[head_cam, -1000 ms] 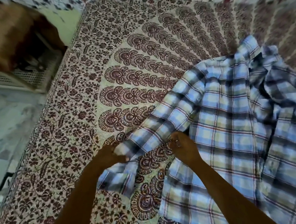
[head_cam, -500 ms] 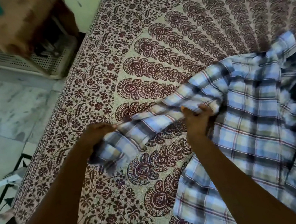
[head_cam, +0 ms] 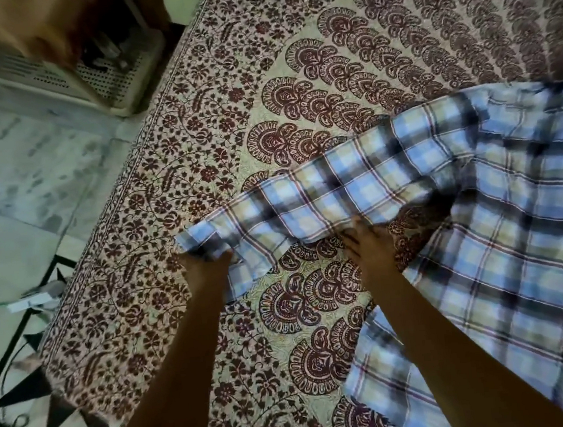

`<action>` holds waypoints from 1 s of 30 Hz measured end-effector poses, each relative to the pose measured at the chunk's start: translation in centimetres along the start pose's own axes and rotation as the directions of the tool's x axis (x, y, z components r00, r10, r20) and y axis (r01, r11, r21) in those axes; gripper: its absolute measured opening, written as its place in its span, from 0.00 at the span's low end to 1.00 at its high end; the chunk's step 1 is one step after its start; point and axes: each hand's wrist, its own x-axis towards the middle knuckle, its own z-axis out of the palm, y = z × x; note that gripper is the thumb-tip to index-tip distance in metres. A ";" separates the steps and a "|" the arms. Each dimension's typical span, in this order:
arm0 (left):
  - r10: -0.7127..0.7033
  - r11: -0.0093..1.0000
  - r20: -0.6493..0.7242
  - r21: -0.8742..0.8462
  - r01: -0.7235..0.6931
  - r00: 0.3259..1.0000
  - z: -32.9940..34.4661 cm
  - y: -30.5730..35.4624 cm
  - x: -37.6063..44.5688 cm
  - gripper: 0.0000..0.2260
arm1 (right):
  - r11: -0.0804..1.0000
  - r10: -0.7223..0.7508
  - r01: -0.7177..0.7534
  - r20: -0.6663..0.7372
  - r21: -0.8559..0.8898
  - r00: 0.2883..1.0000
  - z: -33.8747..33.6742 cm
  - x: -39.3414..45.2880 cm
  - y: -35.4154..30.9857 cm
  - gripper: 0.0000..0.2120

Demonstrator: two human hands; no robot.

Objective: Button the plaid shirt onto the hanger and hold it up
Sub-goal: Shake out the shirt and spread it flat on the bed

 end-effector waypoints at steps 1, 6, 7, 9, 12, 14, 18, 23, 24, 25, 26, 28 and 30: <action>-0.008 0.998 0.004 -0.065 0.009 1.000 0.3 -0.1 -0.2 0.29 | 0.998 0.055 -0.054 0.036 -0.031 0.998 0.5 -0.1 -0.5 0.05; -0.076 0.936 0.044 -0.341 0.087 0.996 -1.6 0.2 0.2 0.20 | 0.975 0.060 -0.045 0.061 -0.217 0.996 1.9 0.0 -2.1 0.08; -0.053 0.939 -0.007 -0.341 0.047 0.999 -2.3 0.1 0.4 0.15 | 0.977 0.009 0.000 0.038 -0.213 0.999 2.1 -0.2 -2.2 0.08; -0.030 0.955 -0.089 -0.297 0.002 0.996 -3.3 -0.5 0.9 0.11 | 0.978 -0.024 0.024 0.005 -0.208 1.000 2.3 -0.6 -1.8 0.08; -0.070 0.984 -0.050 -0.169 0.061 0.996 -3.5 -1.4 1.1 0.16 | 0.974 0.157 -0.152 0.015 -0.170 0.987 2.2 -1.4 -0.4 0.09; -0.068 0.992 -0.038 -0.111 0.063 0.997 -3.3 -1.5 0.8 0.16 | 0.962 0.235 -0.226 0.044 -0.150 0.971 1.8 -1.8 0.2 0.12; -0.099 0.987 0.007 -0.124 0.099 0.995 -2.9 -1.4 -0.2 0.13 | 0.949 0.253 -0.229 0.088 -0.219 0.964 1.4 -2.3 1.1 0.12; -0.067 0.939 0.158 -0.323 0.115 0.985 -4.0 -0.4 -2.7 0.06 | 0.881 0.412 -0.314 0.247 -0.354 0.877 3.5 -4.0 2.9 0.14; 0.000 0.917 0.191 -0.392 0.077 0.982 -4.5 -0.1 -3.3 0.07 | 0.878 0.427 -0.328 0.263 -0.348 0.865 4.2 -4.2 3.2 0.14; 0.051 0.891 0.210 -0.451 0.050 0.976 -5.0 -0.1 -3.9 0.08 | 0.879 0.432 -0.337 0.267 -0.336 0.861 5.1 -4.5 3.6 0.13; 0.081 0.885 0.220 -0.465 0.032 0.972 -5.4 -0.4 -4.1 0.09 | 0.886 0.423 -0.338 0.255 -0.318 0.869 5.9 -4.6 3.9 0.12; 0.055 0.926 0.205 -0.376 0.027 0.977 -5.7 -2.0 -4.1 0.08 | 0.903 0.390 -0.327 0.208 -0.280 0.897 6.9 -4.6 4.6 0.08; -0.060 0.966 0.117 -0.244 0.088 0.991 -5.6 -4.0 -3.6 0.09 | 0.883 0.373 -0.285 0.188 -0.372 0.909 6.8 -4.7 4.6 0.06</action>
